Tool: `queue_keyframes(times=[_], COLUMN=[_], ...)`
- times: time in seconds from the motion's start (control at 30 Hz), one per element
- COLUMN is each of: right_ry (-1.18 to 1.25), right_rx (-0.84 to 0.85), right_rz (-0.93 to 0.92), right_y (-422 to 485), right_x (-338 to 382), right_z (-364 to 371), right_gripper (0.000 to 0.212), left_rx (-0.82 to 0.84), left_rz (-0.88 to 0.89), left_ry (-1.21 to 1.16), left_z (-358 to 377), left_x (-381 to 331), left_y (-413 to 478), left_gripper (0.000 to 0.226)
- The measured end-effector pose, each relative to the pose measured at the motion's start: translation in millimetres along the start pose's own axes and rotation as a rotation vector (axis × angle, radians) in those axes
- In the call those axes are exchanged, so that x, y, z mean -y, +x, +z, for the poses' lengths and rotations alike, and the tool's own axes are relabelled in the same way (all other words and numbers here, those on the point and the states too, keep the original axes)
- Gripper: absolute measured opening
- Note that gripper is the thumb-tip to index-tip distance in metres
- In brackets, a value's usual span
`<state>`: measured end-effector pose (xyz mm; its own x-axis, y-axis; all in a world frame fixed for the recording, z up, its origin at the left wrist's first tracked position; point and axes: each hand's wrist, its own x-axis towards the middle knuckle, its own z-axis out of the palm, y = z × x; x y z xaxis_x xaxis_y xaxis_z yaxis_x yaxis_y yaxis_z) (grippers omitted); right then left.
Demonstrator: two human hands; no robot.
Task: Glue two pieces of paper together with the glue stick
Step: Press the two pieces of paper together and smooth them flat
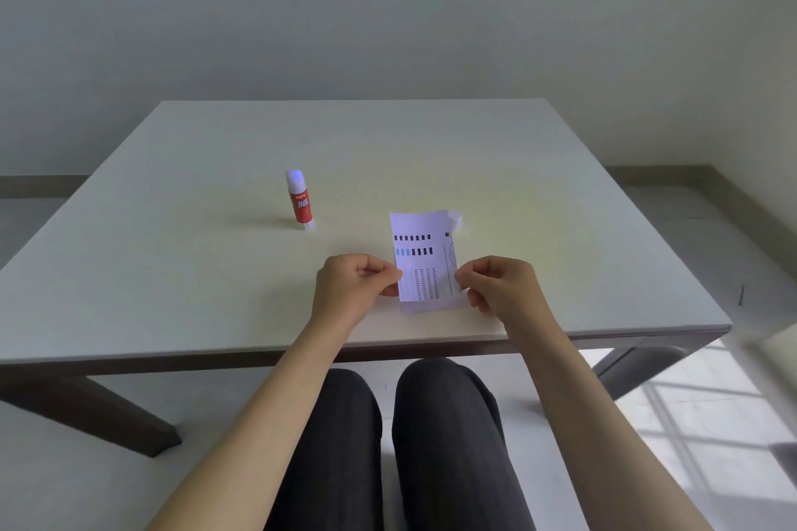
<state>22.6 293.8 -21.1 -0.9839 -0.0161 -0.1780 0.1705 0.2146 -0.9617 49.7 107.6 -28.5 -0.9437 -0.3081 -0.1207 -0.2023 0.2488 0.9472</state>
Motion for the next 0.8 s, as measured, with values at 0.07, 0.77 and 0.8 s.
queue_keyframes(times=[0.07, 0.77, 0.8], right_ry=[-0.052, -0.485, -0.508], right_rx=[-0.018, -0.105, -0.105], right_rz=[0.003, -0.195, -0.2], right_y=[2.9, 2.6, 2.4], right_x=[-2.5, -13.3, -13.2], right_z=[-0.3, 10.5, 12.1], right_gripper=[0.012, 0.008, 0.008], left_rx=[-0.006, -0.049, -0.056], left_rz=[0.025, 0.151, 0.165], left_ry=[0.07, 0.406, 0.43], left_z=[1.3, 12.5, 13.3], left_x=[0.4, 9.7, 9.7], left_y=[-1.1, 2.5, 3.5], left_gripper=[0.017, 0.009, 0.009])
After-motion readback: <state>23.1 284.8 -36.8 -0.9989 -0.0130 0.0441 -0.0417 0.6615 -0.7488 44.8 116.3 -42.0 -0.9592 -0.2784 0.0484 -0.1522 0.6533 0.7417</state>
